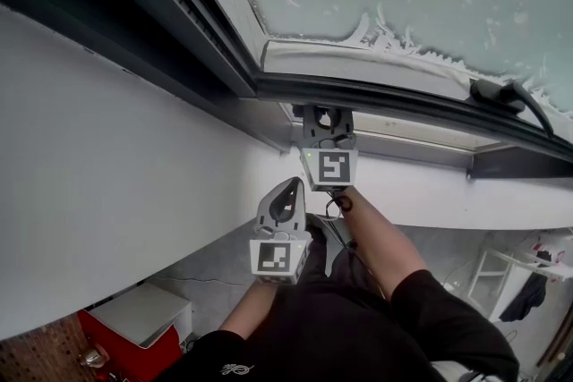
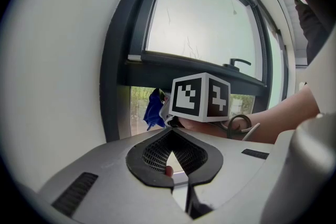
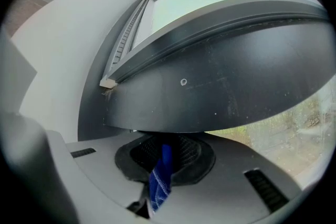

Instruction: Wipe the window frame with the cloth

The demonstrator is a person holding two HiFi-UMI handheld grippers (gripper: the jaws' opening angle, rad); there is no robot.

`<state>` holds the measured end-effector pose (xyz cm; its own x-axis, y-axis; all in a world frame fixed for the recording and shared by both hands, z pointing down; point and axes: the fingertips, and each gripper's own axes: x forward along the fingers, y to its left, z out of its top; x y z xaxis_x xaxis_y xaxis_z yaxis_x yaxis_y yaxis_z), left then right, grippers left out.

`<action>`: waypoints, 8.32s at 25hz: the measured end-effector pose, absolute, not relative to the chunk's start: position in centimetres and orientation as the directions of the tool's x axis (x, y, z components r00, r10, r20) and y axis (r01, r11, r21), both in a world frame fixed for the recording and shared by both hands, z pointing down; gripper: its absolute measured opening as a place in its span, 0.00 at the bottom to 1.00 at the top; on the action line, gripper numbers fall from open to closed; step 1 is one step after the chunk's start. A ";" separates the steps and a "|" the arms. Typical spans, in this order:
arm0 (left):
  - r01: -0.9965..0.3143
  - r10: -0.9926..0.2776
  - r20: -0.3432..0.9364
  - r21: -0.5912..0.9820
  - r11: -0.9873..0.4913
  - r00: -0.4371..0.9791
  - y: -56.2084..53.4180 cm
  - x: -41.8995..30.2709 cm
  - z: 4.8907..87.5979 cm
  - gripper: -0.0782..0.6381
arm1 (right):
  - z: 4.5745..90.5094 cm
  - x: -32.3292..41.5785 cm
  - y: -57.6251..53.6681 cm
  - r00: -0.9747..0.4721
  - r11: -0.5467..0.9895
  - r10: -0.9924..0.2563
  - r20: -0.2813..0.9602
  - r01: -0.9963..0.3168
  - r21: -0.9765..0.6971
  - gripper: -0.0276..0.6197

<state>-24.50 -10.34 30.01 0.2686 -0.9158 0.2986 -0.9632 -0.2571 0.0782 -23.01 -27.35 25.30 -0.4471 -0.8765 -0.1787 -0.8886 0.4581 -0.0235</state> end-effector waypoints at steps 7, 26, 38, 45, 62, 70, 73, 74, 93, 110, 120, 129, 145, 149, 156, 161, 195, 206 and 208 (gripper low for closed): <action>-0.959 -0.910 0.302 0.076 -0.273 0.283 -10.2 -23.6 30.2 0.11 | 25.4 -21.7 -27.3 -0.425 0.438 -0.887 -0.182 -0.898 -0.036 0.08; -0.950 -0.902 0.301 0.082 -0.300 0.310 -10.6 -22.4 30.1 0.11 | 25.5 -19.4 -27.2 -0.386 0.398 -0.903 -0.190 -0.917 -0.030 0.08; -0.940 -0.891 0.298 0.092 -0.330 0.342 -10.6 -20.6 30.3 0.12 | 25.7 -16.5 -27.0 -0.343 0.354 -0.922 -0.180 -0.935 -0.030 0.08; -0.935 -0.885 0.303 0.093 -0.342 0.354 -10.5 -19.8 30.3 0.12 | 25.8 -15.4 -27.1 -0.329 0.338 -0.927 -0.181 -0.941 -0.021 0.08; -0.926 -0.878 0.296 0.087 -0.367 0.376 -10.9 -17.9 30.2 0.11 | 25.9 -12.7 -26.8 -0.301 0.309 -0.938 -0.169 -0.951 -0.023 0.08; -0.921 -0.869 0.308 0.095 -0.377 0.387 -10.6 -16.9 30.4 0.12 | 26.0 -11.5 -26.7 -0.292 0.298 -0.943 -0.160 -0.954 -0.016 0.08; -0.921 -0.870 0.305 0.096 -0.378 0.388 -10.7 -16.6 30.3 0.11 | 26.1 -10.8 -26.7 -0.279 0.285 -0.947 -0.158 -0.958 -0.021 0.08; -0.920 -0.869 0.305 0.096 -0.379 0.390 -10.7 -16.5 30.3 0.11 | 26.1 -10.6 -26.7 -0.276 0.282 -0.948 -0.159 -0.959 -0.018 0.08; -0.910 -0.858 0.306 0.093 -0.405 0.413 -10.9 -14.3 30.3 0.11 | 25.7 -7.7 -26.5 -0.257 0.262 -0.953 -0.162 -0.965 -0.009 0.08; -0.902 -0.850 0.308 0.079 -0.424 0.426 -10.9 -11.3 30.0 0.12 | 25.5 -4.5 -26.4 -0.247 0.252 -0.953 -0.174 -0.968 -0.007 0.08; -0.888 -0.830 0.327 0.076 -0.454 0.453 -10.5 -9.1 30.5 0.11 | 25.8 -1.6 -26.3 -0.216 0.219 -0.963 -0.163 -0.976 -0.003 0.08; -0.878 -0.823 0.322 0.071 -0.473 0.469 -10.9 -6.9 30.1 0.11 | 25.8 1.0 -26.2 -0.191 0.196 -0.966 -0.172 -0.981 -0.012 0.08; -0.852 -0.793 0.338 0.060 -0.520 0.508 -11.1 -2.2 30.1 0.11 | 25.9 6.1 -26.1 -0.152 0.159 -0.975 -0.163 -0.987 -0.029 0.08; -0.840 -0.784 0.333 0.046 -0.541 0.524 -11.1 -0.7 29.9 0.11 | 25.9 7.8 -26.0 -0.137 0.143 -0.976 -0.168 -0.989 -0.026 0.08; -0.824 -0.770 0.336 0.031 -0.566 0.542 -11.0 2.0 29.7 0.12 | 25.9 10.0 -25.8 -0.131 0.136 -0.976 -0.172 -0.991 -0.018 0.08; -0.824 -0.772 0.339 0.018 -0.566 0.538 -10.9 3.4 29.5 0.12 | 25.8 10.8 -25.8 -0.145 0.151 -0.972 -0.184 -0.988 -0.017 0.08; -0.838 -0.780 0.334 0.059 -0.542 0.529 -10.5 0.4 29.2 0.11 | 25.9 10.6 -26.1 -0.103 0.102 -0.979 -0.177 -0.995 0.019 0.08; -0.847 -0.804 0.295 0.038 -0.531 0.517 -11.2 0.7 28.2 0.11 | 25.8 10.7 -26.0 -0.095 0.096 -0.982 -0.161 -0.995 0.001 0.08; -0.864 -0.822 0.289 0.040 -0.502 0.491 -11.5 1.2 28.2 0.12 | 25.7 10.7 -26.1 -0.113 0.116 -0.980 -0.165 -0.993 -0.007 0.08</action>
<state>1.16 -11.52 28.24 0.4910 -0.8218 0.2891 -0.8639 -0.5021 0.0400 10.74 -26.10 25.71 -0.1134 -0.9797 -0.1654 -0.9932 0.1161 -0.0065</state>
